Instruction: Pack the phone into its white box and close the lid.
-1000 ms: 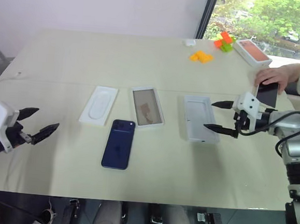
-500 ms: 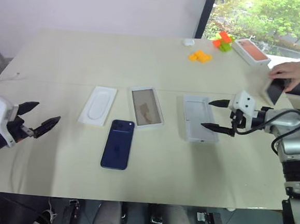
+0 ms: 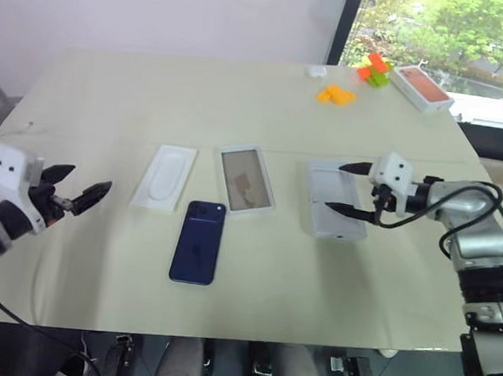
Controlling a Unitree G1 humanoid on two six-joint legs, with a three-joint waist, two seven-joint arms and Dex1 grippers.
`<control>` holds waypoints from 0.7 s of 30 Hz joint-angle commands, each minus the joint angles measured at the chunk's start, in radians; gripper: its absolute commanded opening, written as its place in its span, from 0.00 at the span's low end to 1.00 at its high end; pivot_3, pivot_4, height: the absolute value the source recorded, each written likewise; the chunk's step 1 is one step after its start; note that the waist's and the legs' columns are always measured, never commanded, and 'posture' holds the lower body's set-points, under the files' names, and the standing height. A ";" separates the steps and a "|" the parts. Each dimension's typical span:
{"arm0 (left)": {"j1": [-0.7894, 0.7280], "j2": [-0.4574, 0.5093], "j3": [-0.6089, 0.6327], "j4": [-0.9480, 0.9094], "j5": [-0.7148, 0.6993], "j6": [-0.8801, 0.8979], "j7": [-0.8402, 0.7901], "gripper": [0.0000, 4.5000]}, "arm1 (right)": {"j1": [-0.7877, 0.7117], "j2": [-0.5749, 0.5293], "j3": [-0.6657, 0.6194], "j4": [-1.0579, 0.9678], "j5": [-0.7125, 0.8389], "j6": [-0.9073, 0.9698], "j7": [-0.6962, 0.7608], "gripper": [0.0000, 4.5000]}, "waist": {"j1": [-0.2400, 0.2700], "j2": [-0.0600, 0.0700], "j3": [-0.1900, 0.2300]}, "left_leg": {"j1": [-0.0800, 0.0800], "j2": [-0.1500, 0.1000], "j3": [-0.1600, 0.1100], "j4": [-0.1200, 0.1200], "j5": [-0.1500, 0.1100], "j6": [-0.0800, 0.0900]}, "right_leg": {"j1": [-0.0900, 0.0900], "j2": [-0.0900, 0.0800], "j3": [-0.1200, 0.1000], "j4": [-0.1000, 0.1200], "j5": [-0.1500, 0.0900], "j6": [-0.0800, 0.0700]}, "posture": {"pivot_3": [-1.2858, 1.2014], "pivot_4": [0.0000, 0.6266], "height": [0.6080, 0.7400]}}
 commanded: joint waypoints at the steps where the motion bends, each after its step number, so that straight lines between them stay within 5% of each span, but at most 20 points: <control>1: -0.071 -0.029 -0.031 -0.020 -0.026 0.090 0.088 1.00 | -0.058 0.021 0.038 -0.055 -0.048 -0.097 -0.018 0.99 | -0.001 0.000 0.000 | 0.000 0.000 0.000 0.000 0.000 0.000 | 0.000 0.000 0.000 0.000 0.000 0.000 | 0.52 0.24 0.98; 10: -0.371 -0.117 -0.106 0.163 -0.012 0.387 0.313 1.00 | -0.129 0.105 0.111 -0.013 -0.033 -0.081 0.044 0.99 | 0.007 -0.002 -0.001 | 0.000 -0.001 0.000 0.002 0.000 0.000 | 0.000 0.000 0.000 0.002 0.002 -0.001 | 0.52 0.24 0.98; 21: -0.504 -0.166 -0.235 0.347 0.064 0.384 0.331 1.00 | -0.098 0.132 0.113 -0.045 -0.043 -0.064 0.010 0.99 | 0.006 -0.002 -0.001 | 0.000 -0.001 0.000 0.003 0.004 -0.006 | 0.001 -0.001 0.000 0.004 0.002 -0.001 | 0.52 0.24 0.98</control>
